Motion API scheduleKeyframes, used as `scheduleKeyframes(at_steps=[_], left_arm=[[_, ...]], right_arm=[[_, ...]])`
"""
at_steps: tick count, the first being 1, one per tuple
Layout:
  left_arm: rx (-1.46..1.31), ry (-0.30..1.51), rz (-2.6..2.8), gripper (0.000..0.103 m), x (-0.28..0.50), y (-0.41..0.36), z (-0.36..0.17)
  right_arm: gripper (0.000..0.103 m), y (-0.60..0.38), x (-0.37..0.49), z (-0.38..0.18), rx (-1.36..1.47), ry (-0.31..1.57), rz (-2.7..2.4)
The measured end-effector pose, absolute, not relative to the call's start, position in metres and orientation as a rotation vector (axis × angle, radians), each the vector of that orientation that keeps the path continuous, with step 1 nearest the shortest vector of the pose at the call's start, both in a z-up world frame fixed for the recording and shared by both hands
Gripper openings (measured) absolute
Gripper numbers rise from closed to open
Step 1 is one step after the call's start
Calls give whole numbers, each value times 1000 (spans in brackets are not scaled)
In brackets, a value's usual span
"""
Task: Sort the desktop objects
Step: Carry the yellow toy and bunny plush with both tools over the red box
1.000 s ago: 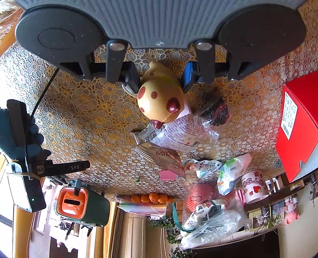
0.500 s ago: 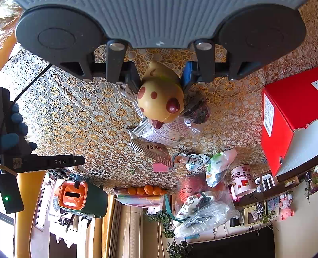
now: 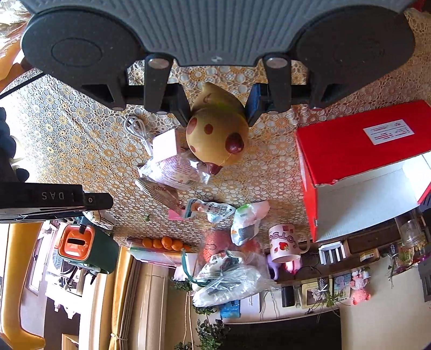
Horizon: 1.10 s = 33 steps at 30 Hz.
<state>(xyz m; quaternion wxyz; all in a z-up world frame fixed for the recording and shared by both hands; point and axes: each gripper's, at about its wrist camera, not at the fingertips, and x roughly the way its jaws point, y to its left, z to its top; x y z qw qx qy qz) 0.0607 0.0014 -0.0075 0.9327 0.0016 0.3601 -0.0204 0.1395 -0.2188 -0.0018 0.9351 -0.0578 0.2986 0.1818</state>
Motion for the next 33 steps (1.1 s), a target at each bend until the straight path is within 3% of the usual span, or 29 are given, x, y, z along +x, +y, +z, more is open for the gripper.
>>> scheduleKeyframes(at_steps=[20, 33], left_arm=[[-30, 694, 129, 42, 64, 132, 50], [4, 700, 174, 42, 108, 199, 52]], right_arm=[[51, -60, 134, 46, -224, 570, 633], [51, 11, 161, 46, -257, 591, 661]])
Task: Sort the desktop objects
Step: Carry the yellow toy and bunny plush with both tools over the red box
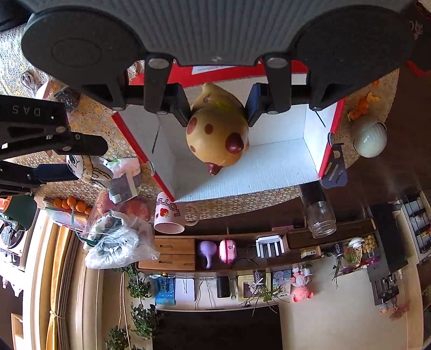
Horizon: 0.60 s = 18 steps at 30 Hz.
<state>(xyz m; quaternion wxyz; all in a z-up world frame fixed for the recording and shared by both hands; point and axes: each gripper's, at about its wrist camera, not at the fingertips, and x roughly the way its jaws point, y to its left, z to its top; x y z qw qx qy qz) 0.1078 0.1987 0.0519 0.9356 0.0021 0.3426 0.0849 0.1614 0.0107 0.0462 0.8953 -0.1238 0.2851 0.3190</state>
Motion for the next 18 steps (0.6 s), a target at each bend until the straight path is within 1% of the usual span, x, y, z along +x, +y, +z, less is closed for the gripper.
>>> scheduleKeyframes(at_steps=[8, 18], left_arm=[[15, 753, 180, 42, 143, 237, 43], [57, 878, 139, 43, 195, 272, 18]], right_arm=[[51, 45, 179, 33, -296, 639, 675], [51, 94, 207, 10, -373, 701, 679]])
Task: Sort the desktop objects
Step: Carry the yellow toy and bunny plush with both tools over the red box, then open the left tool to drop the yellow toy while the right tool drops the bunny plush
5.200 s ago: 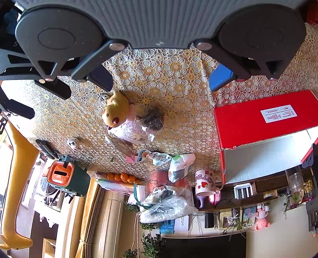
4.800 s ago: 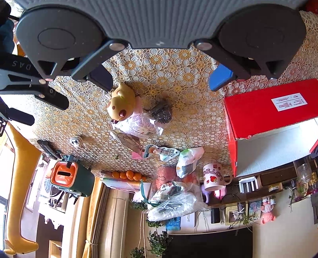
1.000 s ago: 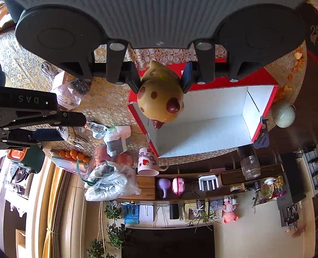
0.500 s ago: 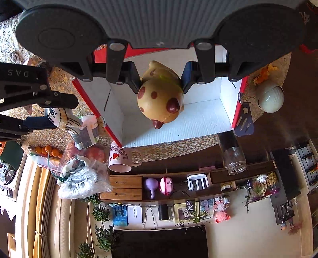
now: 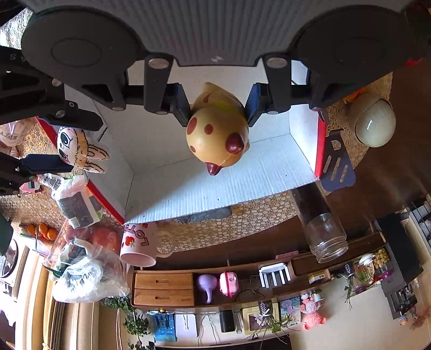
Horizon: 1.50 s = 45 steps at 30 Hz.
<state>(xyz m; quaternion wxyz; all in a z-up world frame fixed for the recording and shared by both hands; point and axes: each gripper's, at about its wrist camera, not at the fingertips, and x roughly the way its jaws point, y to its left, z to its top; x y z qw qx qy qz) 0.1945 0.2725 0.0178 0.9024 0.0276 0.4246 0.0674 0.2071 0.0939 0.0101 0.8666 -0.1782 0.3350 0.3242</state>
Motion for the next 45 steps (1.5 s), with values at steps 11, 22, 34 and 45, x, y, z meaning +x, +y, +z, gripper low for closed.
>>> scheduleKeyframes(at_steps=[11, 22, 34, 45], left_arm=[[129, 1037, 56, 43, 240, 288, -19], [96, 1195, -17, 43, 257, 300, -48], [45, 1255, -49, 46, 261, 307, -57], [50, 1161, -23, 65, 249, 305, -24]], right_arm=[[51, 140, 223, -20, -467, 781, 704], [51, 159, 234, -43, -486, 934, 728], [59, 159, 237, -48, -467, 972, 721], [74, 145, 227, -26, -445, 904, 733]])
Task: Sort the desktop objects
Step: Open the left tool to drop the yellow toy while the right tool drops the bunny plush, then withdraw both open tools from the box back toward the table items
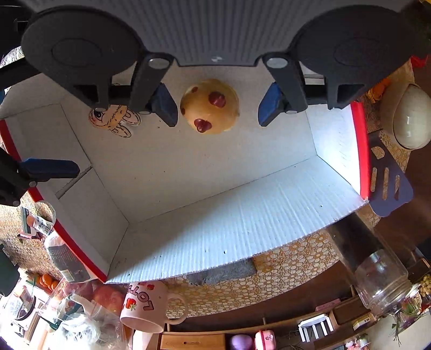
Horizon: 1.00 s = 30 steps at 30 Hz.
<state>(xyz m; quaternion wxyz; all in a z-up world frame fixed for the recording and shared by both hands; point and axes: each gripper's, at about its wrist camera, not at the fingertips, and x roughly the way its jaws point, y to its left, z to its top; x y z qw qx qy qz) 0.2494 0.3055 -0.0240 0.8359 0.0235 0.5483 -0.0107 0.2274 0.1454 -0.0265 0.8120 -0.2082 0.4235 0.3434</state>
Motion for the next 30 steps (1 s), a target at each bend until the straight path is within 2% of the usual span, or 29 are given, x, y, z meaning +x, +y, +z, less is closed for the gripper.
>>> scheduleKeyframes(at_steps=[10, 14, 30], left_arm=[[39, 1110, -10, 66, 220, 291, 7], [21, 1068, 2, 71, 200, 283, 21], [92, 902, 31, 71, 131, 213, 55]], right_arm=[[75, 112, 211, 2, -391, 857, 753], [75, 93, 203, 12, -371, 833, 750], [78, 12, 168, 41, -267, 747, 726]])
